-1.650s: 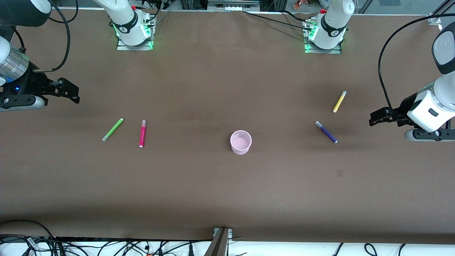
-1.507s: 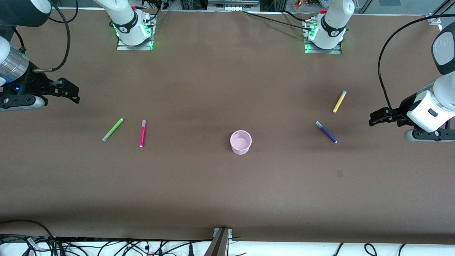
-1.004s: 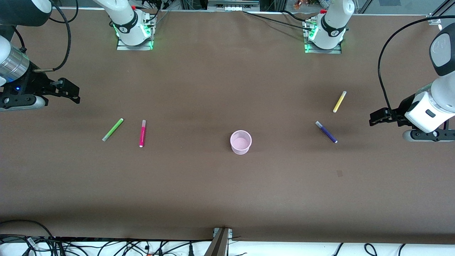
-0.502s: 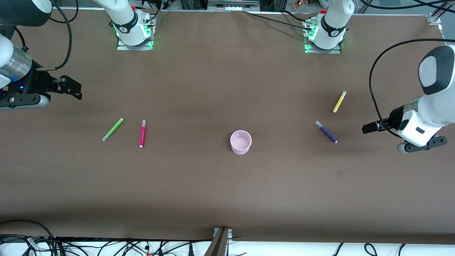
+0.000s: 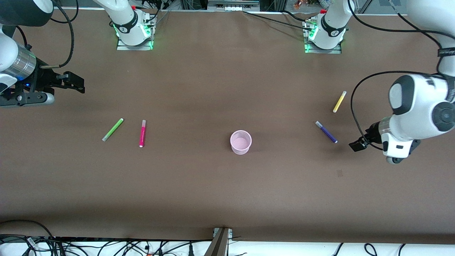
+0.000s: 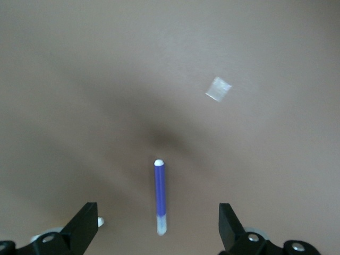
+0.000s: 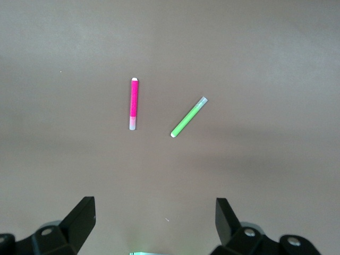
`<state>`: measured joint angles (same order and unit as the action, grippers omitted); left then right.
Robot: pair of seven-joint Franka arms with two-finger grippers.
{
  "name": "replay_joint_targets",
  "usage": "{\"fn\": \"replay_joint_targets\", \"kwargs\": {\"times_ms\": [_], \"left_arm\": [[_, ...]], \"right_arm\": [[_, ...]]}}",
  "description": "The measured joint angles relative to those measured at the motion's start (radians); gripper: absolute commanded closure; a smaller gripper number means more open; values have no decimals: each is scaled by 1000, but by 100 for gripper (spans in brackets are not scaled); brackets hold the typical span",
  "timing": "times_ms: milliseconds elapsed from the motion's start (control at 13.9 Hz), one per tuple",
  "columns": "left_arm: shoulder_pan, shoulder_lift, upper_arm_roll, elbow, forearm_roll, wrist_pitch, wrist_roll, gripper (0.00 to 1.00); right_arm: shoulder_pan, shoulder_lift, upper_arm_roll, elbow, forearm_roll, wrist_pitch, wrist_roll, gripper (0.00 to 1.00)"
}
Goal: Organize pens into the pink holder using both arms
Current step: 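Move the left gripper down over the blue marker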
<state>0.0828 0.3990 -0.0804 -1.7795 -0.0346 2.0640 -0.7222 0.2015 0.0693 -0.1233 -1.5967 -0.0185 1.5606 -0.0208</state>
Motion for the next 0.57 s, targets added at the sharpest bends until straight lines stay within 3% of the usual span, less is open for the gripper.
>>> {"fn": "replay_joint_targets", "kwargs": {"times_ms": [574], "left_arm": [[-59,11,-12,-203,51,236,-331,0]], "right_arm": [[1,0,0,0,0,13,0,0]]}}
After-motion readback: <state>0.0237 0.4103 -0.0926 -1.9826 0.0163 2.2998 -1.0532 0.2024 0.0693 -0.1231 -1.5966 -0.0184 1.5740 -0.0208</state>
